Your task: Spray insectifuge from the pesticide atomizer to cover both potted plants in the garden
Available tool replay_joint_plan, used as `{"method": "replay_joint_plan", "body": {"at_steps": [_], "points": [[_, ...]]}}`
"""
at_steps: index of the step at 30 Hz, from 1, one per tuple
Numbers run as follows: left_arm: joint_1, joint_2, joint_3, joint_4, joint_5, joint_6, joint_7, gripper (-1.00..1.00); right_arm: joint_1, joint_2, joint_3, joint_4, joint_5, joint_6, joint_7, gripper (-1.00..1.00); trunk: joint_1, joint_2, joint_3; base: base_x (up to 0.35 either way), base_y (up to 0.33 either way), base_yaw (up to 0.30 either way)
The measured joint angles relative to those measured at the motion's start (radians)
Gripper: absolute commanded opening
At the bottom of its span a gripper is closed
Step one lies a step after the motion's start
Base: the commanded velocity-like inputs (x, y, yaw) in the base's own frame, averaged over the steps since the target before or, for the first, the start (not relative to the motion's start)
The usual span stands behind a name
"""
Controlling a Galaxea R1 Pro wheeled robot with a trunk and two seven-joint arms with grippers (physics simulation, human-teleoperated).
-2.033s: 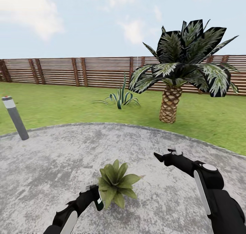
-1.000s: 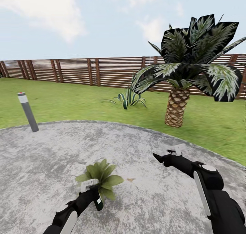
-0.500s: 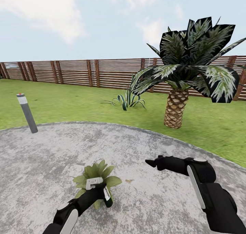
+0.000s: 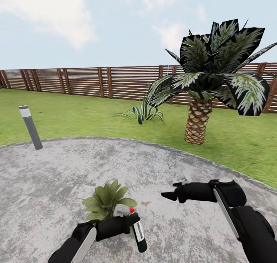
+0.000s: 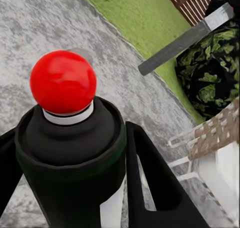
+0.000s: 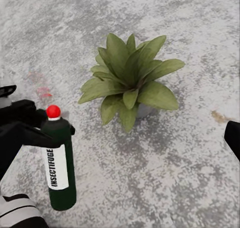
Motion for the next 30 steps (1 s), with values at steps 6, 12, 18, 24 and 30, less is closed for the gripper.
{"method": "replay_joint_plan", "body": {"at_steps": [6, 12, 18, 24, 30], "points": [[-0.021, -0.003, -0.100, 0.022, -0.079, -0.015, -0.008, -1.00, -0.003, 0.003, 0.018, 0.010, 0.000, 0.006, 0.002, 1.00, 0.000, 0.000, 0.000, 0.000, 0.000, 0.000], [-0.023, 0.001, -0.112, 0.016, -0.120, -0.057, -0.012, -1.00, -0.006, 0.001, 0.098, 0.025, 0.001, 0.030, 0.003, 1.00, 0.000, 0.000, 0.000, 0.000, 0.000, 0.000], [-0.041, -0.002, -0.112, 0.018, -0.116, -0.067, -0.058, -1.00, -0.008, 0.000, 0.123, 0.077, 0.024, 0.037, 0.001, -1.00, 0.000, 0.000, 0.000, 0.000, 0.000, 0.000], [-0.060, -0.009, -0.111, 0.031, -0.112, -0.057, -0.129, -1.00, -0.007, 0.010, 0.128, 0.085, 0.030, 0.036, 0.001, -1.00, 0.000, 0.000, 0.000, 0.000, 0.000, 0.000], [-0.068, -0.014, -0.112, 0.036, -0.110, -0.054, -0.147, -1.00, -0.006, 0.013, 0.134, 0.087, 0.030, 0.034, 0.001, -1.00, 0.000, 0.000, 0.000, 0.000, 0.000, 0.000]]}}
